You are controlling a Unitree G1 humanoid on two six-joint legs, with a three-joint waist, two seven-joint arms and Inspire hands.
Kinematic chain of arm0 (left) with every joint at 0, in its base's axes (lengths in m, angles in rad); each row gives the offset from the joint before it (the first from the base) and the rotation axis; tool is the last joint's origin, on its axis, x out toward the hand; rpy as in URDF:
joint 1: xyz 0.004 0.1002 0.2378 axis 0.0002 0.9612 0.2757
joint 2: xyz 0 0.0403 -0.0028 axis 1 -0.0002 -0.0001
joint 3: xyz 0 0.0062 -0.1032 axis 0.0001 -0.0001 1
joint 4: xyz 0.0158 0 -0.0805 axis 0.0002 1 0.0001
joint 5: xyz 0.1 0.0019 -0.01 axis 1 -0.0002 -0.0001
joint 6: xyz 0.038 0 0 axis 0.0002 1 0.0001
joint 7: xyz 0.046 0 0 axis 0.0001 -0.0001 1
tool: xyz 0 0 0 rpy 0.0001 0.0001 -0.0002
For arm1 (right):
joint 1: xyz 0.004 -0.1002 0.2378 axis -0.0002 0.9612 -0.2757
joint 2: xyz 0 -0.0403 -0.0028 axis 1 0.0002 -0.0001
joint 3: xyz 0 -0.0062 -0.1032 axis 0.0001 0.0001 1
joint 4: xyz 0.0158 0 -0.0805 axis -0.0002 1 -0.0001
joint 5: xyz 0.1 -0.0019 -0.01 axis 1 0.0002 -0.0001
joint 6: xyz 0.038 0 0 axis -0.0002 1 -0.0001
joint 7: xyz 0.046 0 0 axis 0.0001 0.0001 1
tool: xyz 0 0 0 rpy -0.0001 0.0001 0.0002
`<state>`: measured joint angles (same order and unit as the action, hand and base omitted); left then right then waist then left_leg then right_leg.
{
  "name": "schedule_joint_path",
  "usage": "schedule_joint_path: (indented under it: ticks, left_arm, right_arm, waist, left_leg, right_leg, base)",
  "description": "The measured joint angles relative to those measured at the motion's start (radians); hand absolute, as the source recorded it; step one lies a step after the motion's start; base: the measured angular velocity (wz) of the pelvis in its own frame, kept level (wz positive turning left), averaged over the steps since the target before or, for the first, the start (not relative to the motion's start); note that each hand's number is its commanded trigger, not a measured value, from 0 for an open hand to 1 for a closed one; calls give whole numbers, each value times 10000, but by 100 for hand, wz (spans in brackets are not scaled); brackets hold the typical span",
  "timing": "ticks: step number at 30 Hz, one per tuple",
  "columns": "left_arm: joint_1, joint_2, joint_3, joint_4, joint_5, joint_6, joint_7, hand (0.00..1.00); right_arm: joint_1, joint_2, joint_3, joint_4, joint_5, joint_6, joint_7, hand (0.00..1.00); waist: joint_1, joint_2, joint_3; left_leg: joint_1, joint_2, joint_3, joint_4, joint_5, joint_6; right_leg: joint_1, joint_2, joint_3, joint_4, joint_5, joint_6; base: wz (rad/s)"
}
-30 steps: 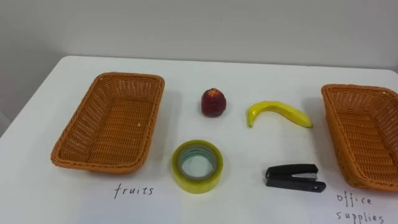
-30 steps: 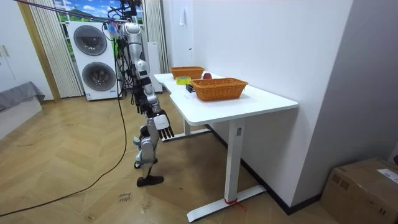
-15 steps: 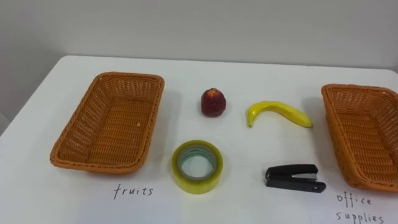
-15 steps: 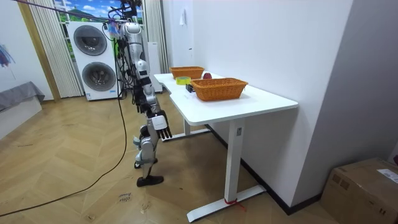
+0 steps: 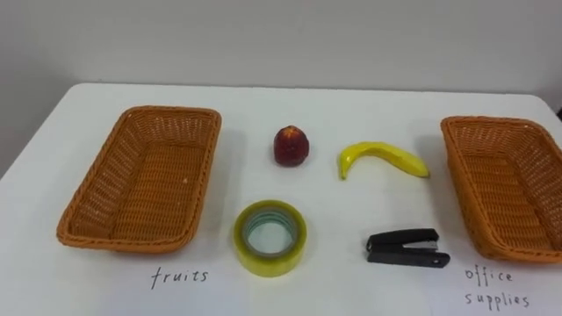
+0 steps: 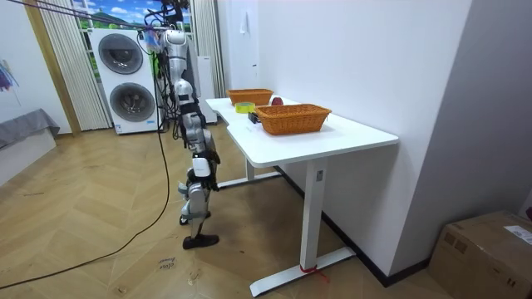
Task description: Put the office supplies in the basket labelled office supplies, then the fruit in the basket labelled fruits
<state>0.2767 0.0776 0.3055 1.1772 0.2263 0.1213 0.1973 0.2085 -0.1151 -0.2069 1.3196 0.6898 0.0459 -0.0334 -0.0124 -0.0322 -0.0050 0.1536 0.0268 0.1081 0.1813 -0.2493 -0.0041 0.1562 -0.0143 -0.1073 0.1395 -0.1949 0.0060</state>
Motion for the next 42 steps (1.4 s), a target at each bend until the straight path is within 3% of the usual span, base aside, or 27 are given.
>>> schedule_joint_path:
  ticks: [6, 10, 12, 17, 20, 22, 27, 37, 39, 42]
  left_arm:
    - [44, 217, 847, -161, -13, -56, 193, 0]
    - [-33, 306, 863, -188, -13, -254, 335, 0]
    - [22, 316, 1091, -180, -203, -381, 345, 0]
    - [241, 322, 1247, -561, -568, -355, 346, 0]
    - [279, 356, 1251, -623, -784, -377, 375, 0]
    - [362, 357, 1252, -684, -787, -386, 414, 0]
    - [418, 486, 1177, -933, -863, -412, 471, 0]
    - [501, 628, 860, -1099, -905, -695, 460, 0]
    - [490, 705, 657, -1172, -944, -795, 466, 0]
    - [543, 728, 462, -1392, -932, -822, 480, 0]
  right_arm:
    - [492, -101, -1732, 15, 1044, 10, -547, 0]
    - [442, -177, -2634, 12, 1381, 17, -1052, 0]
    - [310, -212, -3511, -52, 1415, 123, -1556, 0]
    - [123, -367, -4422, -934, 1990, 177, -2796, 0]
    - [8, -655, -4896, -1706, 2457, 78, -3647, 0]
    - [-56, -766, -5126, -2525, 2433, 63, -4250, 0]
    - [-359, -1030, -5230, -4739, 2403, -542, -6118, 0]
    - [-408, -1078, -5178, -9324, 675, -1339, -8703, 0]
    - [-404, -1103, -5104, -10335, 56, -1463, -9053, 0]
    - [-424, -1208, -5106, -11168, -1085, -1539, -9276, 0]
  waist:
    - [-333, -118, -15]
    - [-501, -142, -24]
    - [-667, -210, -29]
    - [-737, -390, -19]
    - [-761, -396, -18]
    - [-847, -394, -22]
    - [-926, -440, -28]
    - [-864, -484, -5]
    - [-810, -530, 67]
    - [-789, -597, 96]
  left_leg:
    - [164, 36, 227, -173, -1, 0]
    - [161, 30, 285, -177, -4, 7]
    - [208, 32, 328, -175, -3, 9]
    - [300, 25, 436, -186, -20, 34]
    - [299, -10, 436, -281, -27, 58]
    - [237, -19, 445, -275, -15, 76]
    - [-90, -12, 515, -136, -3, 86]
    - [-211, -18, 554, -157, 0, 89]
    - [-258, -19, 557, -162, 0, 89]
    - [-416, -21, 547, -160, 6, 96]
  right_leg:
    - [-23, 42, 251, 21, 0, 0]
    - [-141, 47, 336, 150, -1, 1]
    - [-151, 57, 408, 197, -1, 2]
    - [-158, 51, 517, 309, -26, 30]
    - [-204, 13, 512, 308, -43, 60]
    - [-295, 6, 532, 352, -45, 63]
    - [-723, 7, 558, 624, -45, 68]
    - [-887, 7, 529, 650, -60, 88]
    - [-930, 8, 546, 629, -62, 91]
    - [-1047, 6, 529, 636, -61, 90]
  base:
    - [-12]
    - [-9]
    - [-12]
    - [-7]
    - [0]
    - [0]
    - [-5]
    - [-1]
    - [0]
    - [0]
